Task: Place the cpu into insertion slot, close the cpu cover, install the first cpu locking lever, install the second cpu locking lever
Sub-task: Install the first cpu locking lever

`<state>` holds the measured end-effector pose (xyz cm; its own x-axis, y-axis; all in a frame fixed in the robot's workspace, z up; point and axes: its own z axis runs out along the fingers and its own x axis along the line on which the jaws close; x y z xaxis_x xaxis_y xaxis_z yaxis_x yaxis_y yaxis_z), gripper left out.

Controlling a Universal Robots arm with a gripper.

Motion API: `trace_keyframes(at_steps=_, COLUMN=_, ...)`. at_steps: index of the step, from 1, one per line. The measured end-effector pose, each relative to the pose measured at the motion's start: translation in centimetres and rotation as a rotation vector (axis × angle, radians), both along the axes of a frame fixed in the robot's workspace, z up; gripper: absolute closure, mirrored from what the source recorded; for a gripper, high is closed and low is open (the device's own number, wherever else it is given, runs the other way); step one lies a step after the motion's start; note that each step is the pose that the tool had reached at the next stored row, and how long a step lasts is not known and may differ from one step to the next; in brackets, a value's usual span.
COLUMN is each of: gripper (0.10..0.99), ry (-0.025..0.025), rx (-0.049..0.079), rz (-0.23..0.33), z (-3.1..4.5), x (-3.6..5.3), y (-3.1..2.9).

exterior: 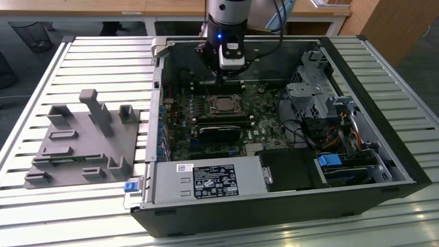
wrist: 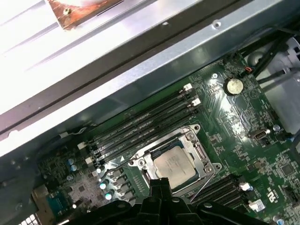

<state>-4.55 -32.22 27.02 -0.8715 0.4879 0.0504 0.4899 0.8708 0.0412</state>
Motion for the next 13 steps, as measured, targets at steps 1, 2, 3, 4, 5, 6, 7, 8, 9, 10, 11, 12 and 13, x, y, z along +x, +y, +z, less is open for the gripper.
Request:
trace_keyframes(at_steps=1, gripper=0.980, ry=0.0000, rx=0.000, rz=0.010, z=0.00, x=0.00, y=0.00)
trace_keyframes(at_steps=2, gripper=0.980, ry=0.0000, rx=0.000, rz=0.019, z=0.00, x=0.00, y=0.00)
trace_keyframes(at_steps=3, gripper=0.980, ry=0.0000, rx=0.000, rz=0.027, z=0.00, x=0.00, y=0.00)
trace_keyframes(at_steps=4, gripper=0.980, ry=0.0000, rx=0.000, rz=0.036, z=-0.01, x=0.00, y=0.00)
trace_keyframes(at_steps=5, gripper=0.980, ry=0.0001, rx=0.000, rz=0.044, z=-0.01, x=0.00, y=0.00)
trace_keyframes(at_steps=6, gripper=0.980, ry=0.0000, rx=0.000, rz=0.052, z=-0.01, x=0.00, y=0.00)
trace_keyframes(at_steps=7, gripper=0.980, ry=0.0000, rx=0.000, rz=0.060, z=-0.01, x=0.00, y=0.00)
trace_keyframes(at_steps=8, gripper=0.980, ry=0.0001, rx=0.000, rz=0.066, z=-0.01, x=0.00, y=0.00)
trace_keyframes(at_steps=9, gripper=0.980, ry=0.0001, rx=0.000, rz=0.073, z=-0.01, x=0.00, y=0.00)
trace_keyframes(at_steps=10, gripper=0.980, ry=0.0000, rx=0.000, rz=0.079, z=-0.01, x=0.00, y=0.00)
trace_keyframes(at_steps=11, gripper=0.980, ry=0.0000, rx=0.000, rz=0.086, z=-0.02, x=0.00, y=0.00)
trace_keyframes(at_steps=12, gripper=0.980, ry=0.0000, rx=0.000, rz=0.094, z=-0.02, x=0.00, y=0.00)
trace_keyframes(at_steps=13, gripper=0.980, ry=0.0000, rx=0.000, rz=0.103, z=-0.02, x=0.00, y=0.00)
